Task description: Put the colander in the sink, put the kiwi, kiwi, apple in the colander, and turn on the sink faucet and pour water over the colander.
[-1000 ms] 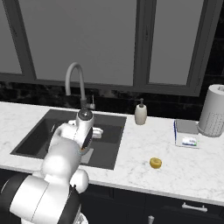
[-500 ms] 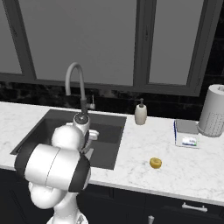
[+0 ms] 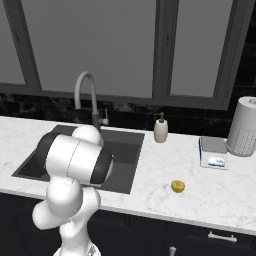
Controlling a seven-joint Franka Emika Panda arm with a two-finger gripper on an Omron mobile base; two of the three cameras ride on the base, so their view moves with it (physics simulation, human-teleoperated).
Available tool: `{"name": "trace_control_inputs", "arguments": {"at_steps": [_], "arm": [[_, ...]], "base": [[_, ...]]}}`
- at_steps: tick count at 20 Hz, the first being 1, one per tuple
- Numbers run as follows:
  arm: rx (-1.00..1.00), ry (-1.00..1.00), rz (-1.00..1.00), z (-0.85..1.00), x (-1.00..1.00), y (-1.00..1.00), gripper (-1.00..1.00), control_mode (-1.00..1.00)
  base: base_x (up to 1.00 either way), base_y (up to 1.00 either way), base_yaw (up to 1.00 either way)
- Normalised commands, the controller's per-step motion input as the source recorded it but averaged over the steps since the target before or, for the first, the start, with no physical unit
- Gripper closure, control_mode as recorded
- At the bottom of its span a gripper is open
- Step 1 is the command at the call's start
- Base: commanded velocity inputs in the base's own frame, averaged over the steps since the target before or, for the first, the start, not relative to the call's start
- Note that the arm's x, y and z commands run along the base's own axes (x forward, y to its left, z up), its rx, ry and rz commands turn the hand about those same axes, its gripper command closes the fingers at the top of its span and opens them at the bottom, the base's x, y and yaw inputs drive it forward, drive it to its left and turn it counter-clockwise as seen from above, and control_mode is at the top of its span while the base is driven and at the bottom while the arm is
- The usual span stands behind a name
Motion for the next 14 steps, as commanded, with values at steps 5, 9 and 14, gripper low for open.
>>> {"name": "trace_control_inputs", "arguments": {"at_steps": [5, 9, 14], "arm": [[0.00, 0.00, 0.00, -0.13, 0.19, 0.13, 1.00, -1.00], [0.00, 0.03, 0.00, -0.17, 0.29, 0.18, 1.00, -1.00], [0.00, 0.09, 0.00, -0.30, 0.43, 0.22, 1.00, -1.00]], "base": [[0.00, 0.00, 0.00], [0.00, 0.00, 0.00], [0.00, 0.00, 0.00]]}}
